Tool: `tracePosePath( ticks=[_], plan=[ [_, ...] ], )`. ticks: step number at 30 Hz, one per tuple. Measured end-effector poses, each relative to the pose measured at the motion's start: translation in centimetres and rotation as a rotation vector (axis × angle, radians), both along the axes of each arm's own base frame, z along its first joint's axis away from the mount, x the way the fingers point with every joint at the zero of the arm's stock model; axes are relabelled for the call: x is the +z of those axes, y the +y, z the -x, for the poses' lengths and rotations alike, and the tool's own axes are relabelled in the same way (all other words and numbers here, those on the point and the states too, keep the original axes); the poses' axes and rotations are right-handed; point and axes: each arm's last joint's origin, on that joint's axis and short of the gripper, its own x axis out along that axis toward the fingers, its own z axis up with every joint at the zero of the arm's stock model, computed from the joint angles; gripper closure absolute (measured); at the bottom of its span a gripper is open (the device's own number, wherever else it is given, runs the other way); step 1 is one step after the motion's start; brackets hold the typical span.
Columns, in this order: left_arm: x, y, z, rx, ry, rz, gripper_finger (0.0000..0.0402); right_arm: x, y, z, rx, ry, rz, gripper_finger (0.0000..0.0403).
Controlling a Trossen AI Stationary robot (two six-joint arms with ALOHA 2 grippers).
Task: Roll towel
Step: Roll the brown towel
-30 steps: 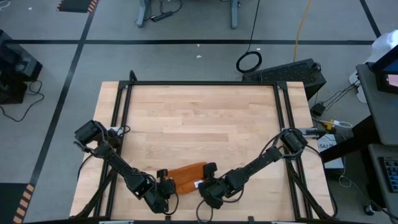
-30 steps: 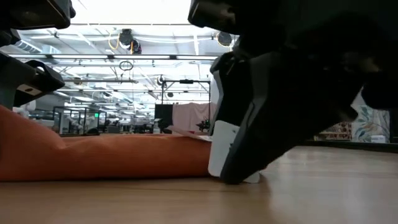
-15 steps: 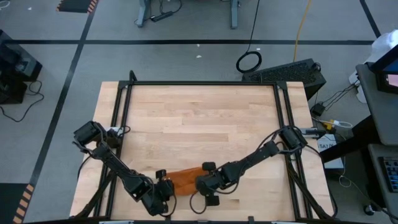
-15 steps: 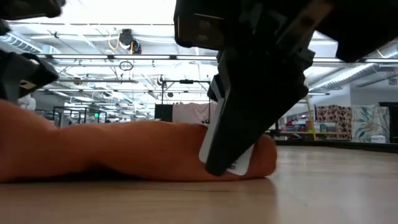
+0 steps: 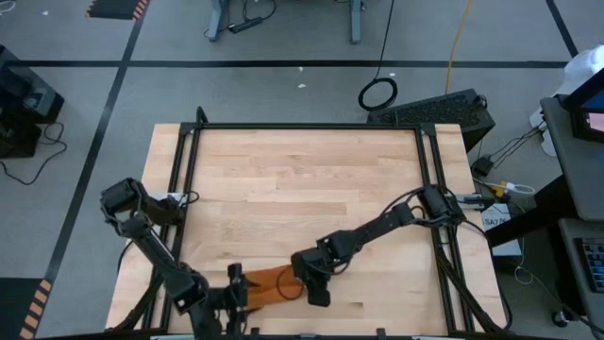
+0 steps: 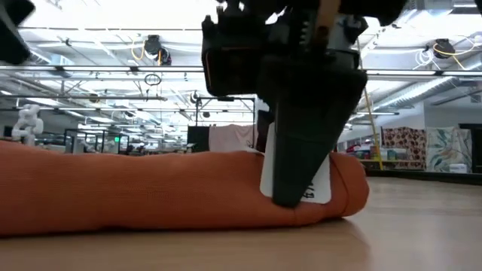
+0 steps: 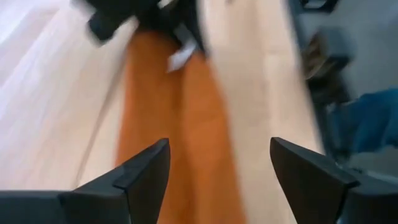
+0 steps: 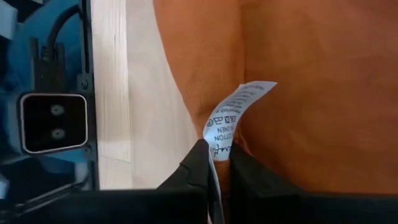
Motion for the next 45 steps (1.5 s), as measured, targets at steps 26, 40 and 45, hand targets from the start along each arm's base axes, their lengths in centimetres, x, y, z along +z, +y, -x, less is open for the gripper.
tracePosePath(
  ticks=[26, 40, 45],
  plan=[
    [-5.8, 0.3, -1.2, 0.003, 0.133, -0.179, 0.0153, 0.0, -2.3, -0.9, -0.109, 0.058, -0.088, 0.0383],
    [-6.1, 1.5, -1.2, 0.009, 0.294, -0.149, 0.0385, 1.7, 0.4, 0.5, -0.072, -0.018, 0.032, 0.0313],
    [-5.7, 1.5, -1.1, -0.001, 0.303, -0.128, 0.0359, 4.7, 2.4, 2.6, -0.001, -0.14, 0.241, 0.0268]
  ],
)
